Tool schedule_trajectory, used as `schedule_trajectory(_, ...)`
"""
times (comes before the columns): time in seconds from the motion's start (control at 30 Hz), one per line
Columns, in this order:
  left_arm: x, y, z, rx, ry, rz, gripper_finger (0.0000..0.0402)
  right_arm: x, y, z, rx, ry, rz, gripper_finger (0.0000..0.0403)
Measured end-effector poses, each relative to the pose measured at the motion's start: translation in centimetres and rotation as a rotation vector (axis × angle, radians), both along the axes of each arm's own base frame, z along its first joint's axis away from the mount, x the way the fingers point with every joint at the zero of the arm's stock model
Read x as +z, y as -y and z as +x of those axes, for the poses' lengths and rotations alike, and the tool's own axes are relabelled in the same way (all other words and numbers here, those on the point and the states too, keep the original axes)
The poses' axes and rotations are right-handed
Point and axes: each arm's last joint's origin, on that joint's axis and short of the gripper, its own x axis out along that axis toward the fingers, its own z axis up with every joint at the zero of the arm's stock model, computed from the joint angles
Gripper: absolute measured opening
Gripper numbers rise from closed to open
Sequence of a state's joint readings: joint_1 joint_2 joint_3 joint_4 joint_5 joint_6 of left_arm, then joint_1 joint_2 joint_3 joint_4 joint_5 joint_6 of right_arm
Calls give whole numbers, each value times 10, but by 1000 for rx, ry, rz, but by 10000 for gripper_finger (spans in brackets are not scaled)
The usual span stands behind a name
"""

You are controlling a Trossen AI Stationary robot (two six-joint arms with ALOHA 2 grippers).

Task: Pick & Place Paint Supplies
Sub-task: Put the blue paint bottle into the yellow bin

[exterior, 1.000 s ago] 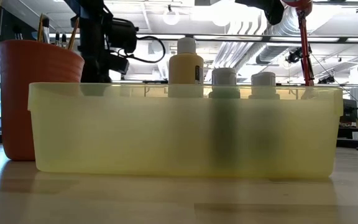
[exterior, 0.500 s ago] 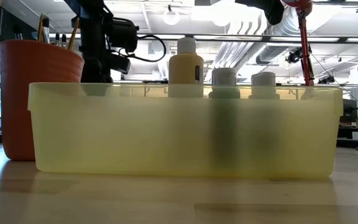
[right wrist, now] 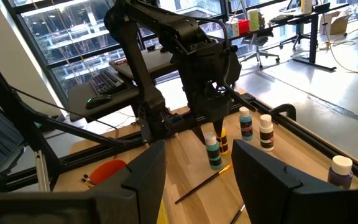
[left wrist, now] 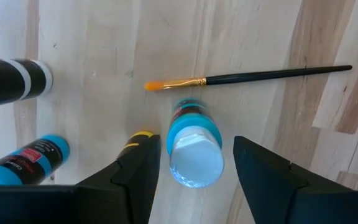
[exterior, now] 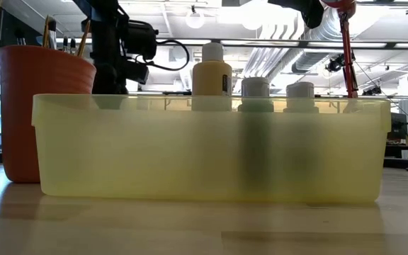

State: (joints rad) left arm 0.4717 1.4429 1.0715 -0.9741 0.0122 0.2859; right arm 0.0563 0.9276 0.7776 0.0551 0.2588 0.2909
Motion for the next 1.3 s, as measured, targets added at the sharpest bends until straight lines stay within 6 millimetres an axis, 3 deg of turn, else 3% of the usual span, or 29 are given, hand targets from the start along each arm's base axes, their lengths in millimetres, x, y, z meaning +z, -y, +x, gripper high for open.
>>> schedule_trajectory(0.13, 0, 0, 0, 4, 0, -1, 188, 0, 0, 0, 0, 0, 0, 174)
schedule_trajectory(0.43, 0, 0, 0, 14, 2, -2, 117, 0, 0, 0, 0, 0, 0, 174)
schedule_trajectory(0.7, 0, 0, 0, 102, 10, -21, 132, 0, 0, 0, 0, 0, 0, 174)
schedule_trajectory(1.3, 2, 1, -3, 106, -19, -32, 119, 0, 0, 0, 4, 0, 0, 174)
